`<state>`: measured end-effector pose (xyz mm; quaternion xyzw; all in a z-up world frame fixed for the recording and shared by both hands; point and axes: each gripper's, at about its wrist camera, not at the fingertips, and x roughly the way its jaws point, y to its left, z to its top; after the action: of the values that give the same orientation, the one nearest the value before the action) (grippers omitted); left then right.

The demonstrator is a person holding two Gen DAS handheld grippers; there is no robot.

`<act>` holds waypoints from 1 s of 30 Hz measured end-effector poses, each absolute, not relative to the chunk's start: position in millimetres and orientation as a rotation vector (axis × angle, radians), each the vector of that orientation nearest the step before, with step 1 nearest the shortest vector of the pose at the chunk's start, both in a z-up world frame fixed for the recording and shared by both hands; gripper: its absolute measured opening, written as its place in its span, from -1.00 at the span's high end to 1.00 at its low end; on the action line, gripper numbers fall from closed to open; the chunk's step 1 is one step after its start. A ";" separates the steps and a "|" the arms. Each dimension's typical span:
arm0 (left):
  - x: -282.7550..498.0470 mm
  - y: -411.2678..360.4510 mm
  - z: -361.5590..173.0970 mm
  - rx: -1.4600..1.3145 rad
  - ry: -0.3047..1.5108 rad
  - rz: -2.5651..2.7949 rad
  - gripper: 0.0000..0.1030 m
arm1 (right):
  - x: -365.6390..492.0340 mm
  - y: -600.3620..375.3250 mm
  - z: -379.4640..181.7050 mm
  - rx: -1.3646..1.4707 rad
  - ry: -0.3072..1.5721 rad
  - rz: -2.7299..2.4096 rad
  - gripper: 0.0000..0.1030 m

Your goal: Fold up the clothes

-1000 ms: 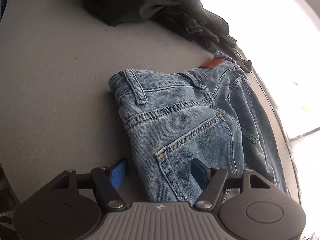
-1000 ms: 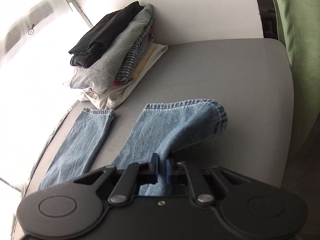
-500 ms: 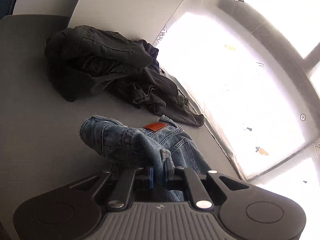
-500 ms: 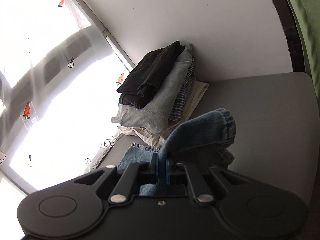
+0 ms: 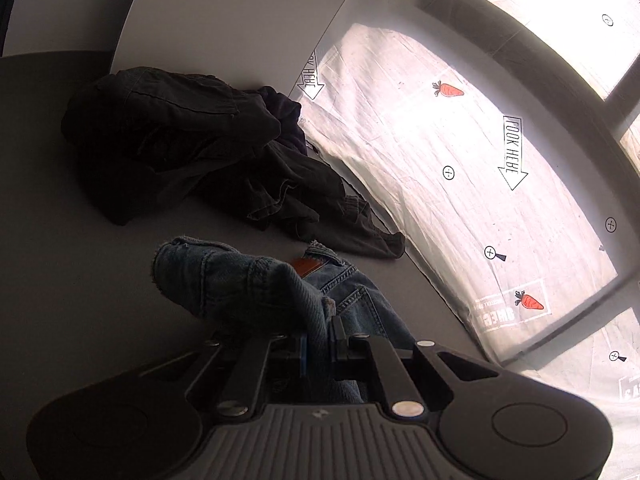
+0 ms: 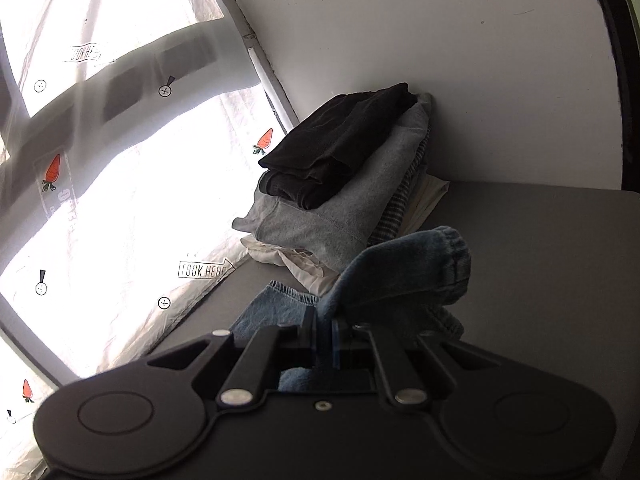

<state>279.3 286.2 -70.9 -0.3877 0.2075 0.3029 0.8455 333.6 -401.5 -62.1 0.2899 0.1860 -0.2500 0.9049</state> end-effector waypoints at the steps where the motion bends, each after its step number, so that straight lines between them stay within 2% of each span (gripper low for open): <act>1: 283.1 286.1 -70.8 -0.813 0.438 0.641 0.80 | 342.2 -401.0 -61.8 0.595 0.385 -0.509 0.86; 30: 485.9 312.2 -112.3 -0.630 0.578 0.670 0.79 | 586.2 -363.9 -130.4 0.329 0.551 -0.455 0.86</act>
<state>485.9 312.2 -112.3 -0.2998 0.2752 0.3187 0.8560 586.2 -363.9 -130.4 0.1601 0.2686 -0.2218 0.9236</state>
